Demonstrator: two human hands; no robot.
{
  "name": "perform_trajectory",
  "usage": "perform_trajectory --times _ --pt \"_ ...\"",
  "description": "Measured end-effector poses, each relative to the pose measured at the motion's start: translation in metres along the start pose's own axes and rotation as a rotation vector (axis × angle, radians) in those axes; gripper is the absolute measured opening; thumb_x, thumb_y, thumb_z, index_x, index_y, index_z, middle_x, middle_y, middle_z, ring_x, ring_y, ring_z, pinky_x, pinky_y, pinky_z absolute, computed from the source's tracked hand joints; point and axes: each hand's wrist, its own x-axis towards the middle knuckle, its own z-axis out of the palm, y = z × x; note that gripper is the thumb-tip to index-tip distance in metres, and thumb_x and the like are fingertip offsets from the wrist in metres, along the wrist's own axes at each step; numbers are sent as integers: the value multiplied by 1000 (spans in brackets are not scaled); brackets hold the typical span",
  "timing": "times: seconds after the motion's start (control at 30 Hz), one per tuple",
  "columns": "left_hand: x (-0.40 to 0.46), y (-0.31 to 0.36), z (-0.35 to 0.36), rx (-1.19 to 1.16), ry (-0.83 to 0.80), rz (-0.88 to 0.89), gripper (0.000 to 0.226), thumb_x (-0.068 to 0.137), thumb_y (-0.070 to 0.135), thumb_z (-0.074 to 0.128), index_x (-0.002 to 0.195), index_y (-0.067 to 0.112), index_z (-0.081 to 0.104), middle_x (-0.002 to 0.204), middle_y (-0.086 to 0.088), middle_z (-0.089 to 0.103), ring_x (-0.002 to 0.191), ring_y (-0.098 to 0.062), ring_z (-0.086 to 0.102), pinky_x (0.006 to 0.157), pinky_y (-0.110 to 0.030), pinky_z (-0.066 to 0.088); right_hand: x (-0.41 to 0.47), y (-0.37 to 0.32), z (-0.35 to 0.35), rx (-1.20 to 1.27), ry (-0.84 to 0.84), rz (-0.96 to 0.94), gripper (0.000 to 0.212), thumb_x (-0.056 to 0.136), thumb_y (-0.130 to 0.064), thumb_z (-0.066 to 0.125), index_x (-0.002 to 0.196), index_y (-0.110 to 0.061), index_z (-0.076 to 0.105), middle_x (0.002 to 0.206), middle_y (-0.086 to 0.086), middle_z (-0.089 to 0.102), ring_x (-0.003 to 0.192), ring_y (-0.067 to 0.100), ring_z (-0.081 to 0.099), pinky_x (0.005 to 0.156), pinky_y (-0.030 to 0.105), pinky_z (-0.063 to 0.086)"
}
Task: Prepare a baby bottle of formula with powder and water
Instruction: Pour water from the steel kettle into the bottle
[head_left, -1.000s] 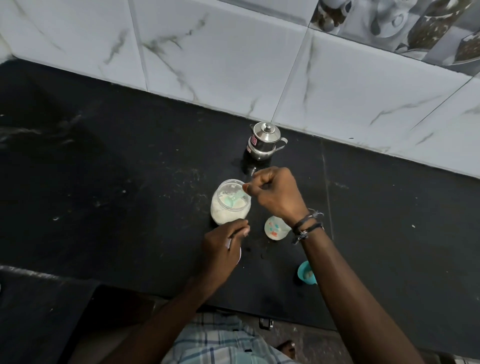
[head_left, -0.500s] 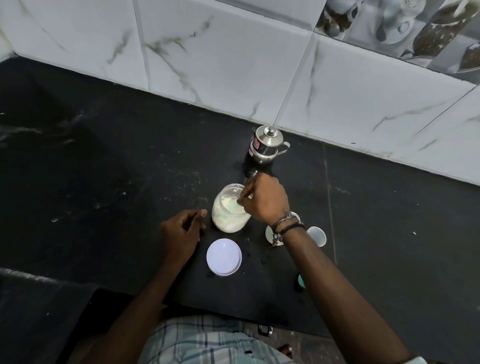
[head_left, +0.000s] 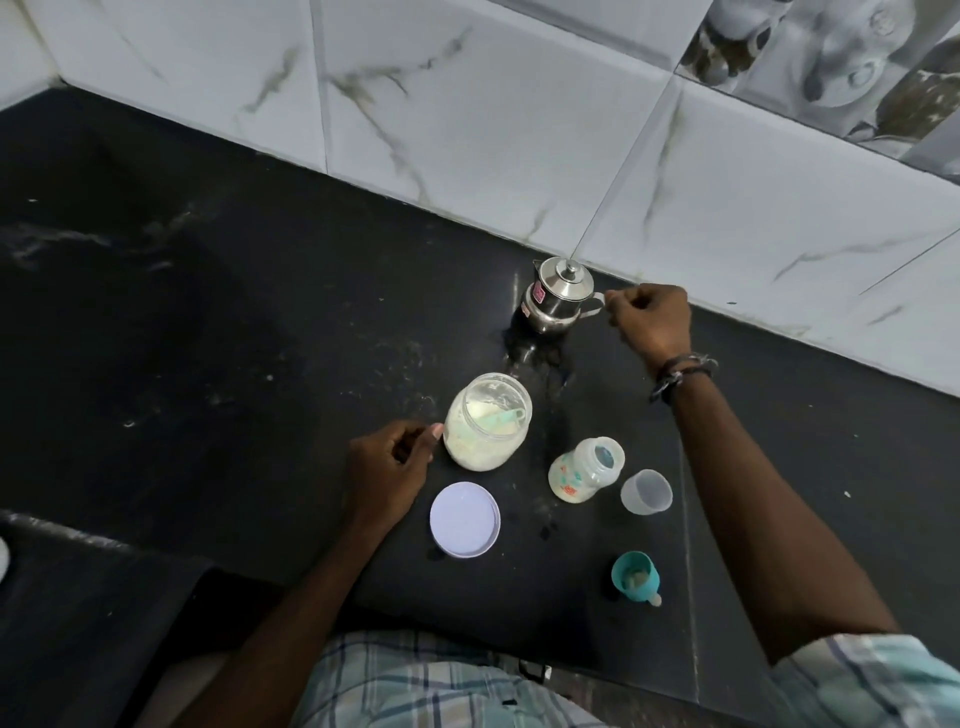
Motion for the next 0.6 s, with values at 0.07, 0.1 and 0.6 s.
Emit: perform_trajectory --times 0.07,0.1,0.6 --pt "0 2 -1 7 5 -6 23 85 52 68 79 30 71 66 19 68 54 -3 64 52 -27 52 18 9 0 36 -12 73 15 82 -25 65 70 -18 71 83 2 73 73 18 63 71 38 55" --pt "0 2 -1 22 8 -5 25 84 55 65 78 32 71 67 20 68 54 -2 64 51 -24 51 25 13 1 51 -30 98 15 81 -25 64 75 -14 72 82 1 72 73 19 62 68 36 56" --pt "2 -1 2 96 37 40 22 86 56 64 94 35 66 74 23 68 57 -3 63 51 -23 49 50 25 36 90 -230 205 26 98 -20 58 73 -13 52 83 16 56 63 19 59 56 36 61"
